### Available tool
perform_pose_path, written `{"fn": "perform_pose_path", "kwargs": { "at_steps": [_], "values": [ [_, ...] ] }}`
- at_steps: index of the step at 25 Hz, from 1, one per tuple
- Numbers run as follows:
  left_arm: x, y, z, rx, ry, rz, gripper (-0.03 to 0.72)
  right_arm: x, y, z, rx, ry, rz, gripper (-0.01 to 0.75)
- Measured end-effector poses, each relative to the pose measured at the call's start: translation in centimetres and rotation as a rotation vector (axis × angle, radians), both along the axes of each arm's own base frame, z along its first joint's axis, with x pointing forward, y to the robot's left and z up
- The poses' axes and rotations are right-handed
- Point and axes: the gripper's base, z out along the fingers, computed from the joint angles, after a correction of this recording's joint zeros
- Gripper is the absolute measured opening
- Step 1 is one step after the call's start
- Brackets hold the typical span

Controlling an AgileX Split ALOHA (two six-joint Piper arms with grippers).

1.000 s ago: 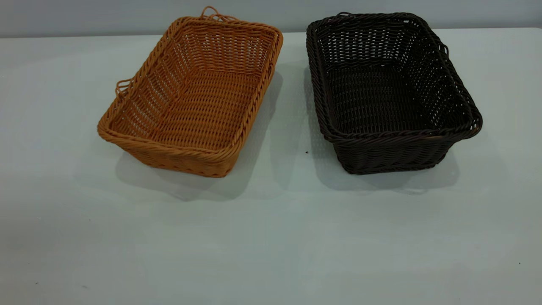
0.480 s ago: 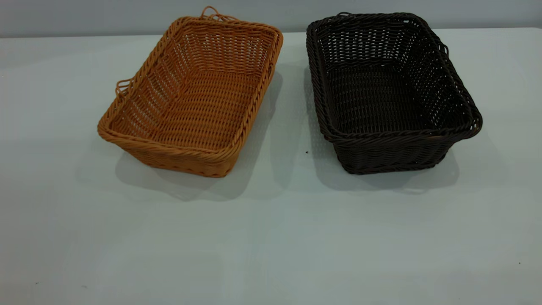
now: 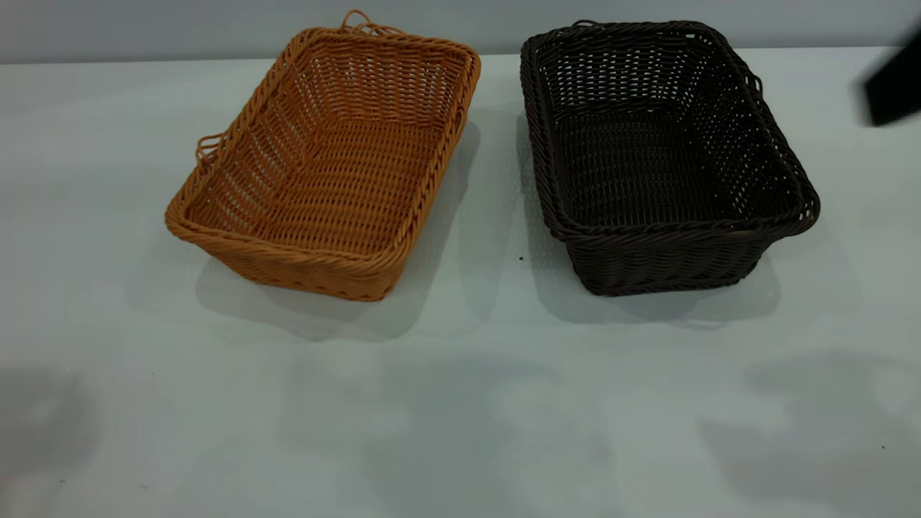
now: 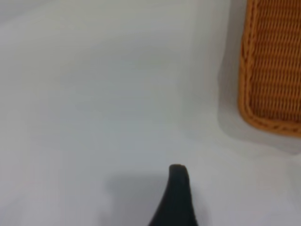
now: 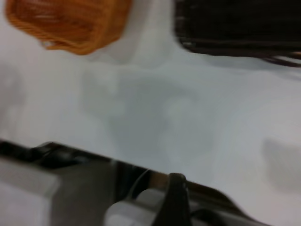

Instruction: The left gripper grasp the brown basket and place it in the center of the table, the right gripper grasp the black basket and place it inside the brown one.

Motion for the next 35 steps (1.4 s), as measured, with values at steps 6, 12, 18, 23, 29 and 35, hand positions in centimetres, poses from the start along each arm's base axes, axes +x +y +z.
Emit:
{"fn": "perform_pose_path", "kwargs": {
  "at_steps": [6,12,18,23,29,35],
  "values": [
    [4.1,-0.5,-2.4,-0.047,0.073,0.007,0.592,3.9,6.0,-4.3,0.128,0.223,-0.009,0.587],
    [6.1,-0.7,-3.3,-0.074,0.108,0.015,0.591,6.2,9.1,-10.7,0.327,0.510,-0.359,0.587],
    [6.3,-0.7,-3.2,-0.076,0.100,0.016,0.591,8.0,9.2,-14.9,0.391,0.643,-0.671,0.582],
    [6.3,-0.7,-3.2,-0.076,0.090,0.017,0.591,9.0,8.2,-16.1,0.321,0.616,-0.870,0.570],
    [6.7,-0.7,-3.8,-0.075,0.107,0.018,0.591,9.6,6.8,-16.7,0.267,0.583,-1.113,0.569],
    [8.7,-0.8,-6.3,-0.056,0.208,-0.004,0.591,9.8,5.5,-17.5,0.212,0.533,-1.298,0.569]
  ]
}}
